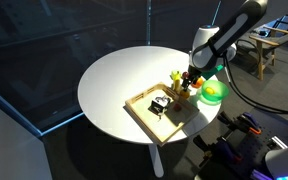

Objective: Put the yellow ball into the green bowl

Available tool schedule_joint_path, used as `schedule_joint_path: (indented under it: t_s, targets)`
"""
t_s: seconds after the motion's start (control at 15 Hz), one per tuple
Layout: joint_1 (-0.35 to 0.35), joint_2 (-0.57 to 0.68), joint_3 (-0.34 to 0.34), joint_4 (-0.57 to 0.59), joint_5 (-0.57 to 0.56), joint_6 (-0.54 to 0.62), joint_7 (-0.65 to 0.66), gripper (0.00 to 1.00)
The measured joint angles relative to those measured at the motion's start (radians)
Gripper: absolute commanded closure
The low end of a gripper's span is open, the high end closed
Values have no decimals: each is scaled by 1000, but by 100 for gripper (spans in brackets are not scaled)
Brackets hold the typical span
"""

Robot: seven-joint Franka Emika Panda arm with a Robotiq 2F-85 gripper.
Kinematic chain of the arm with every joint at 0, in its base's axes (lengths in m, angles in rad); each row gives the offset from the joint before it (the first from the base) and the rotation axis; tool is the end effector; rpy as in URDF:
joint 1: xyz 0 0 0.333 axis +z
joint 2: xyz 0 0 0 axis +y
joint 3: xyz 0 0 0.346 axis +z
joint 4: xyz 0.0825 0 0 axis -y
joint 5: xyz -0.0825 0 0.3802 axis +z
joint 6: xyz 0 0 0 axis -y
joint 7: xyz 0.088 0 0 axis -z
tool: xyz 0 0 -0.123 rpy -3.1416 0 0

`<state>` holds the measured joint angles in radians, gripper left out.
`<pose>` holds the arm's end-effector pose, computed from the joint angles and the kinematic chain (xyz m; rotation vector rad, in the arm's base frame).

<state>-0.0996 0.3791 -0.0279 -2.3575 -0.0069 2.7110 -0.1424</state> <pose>0.5109 -0.0658 0.1818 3.1315 0.0361 -0.0423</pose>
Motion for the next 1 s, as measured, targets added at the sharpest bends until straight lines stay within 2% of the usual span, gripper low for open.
schedule_joint_path:
  t_s: [1.0]
  targets:
    - [0, 63, 0, 42, 0, 10, 0, 0]
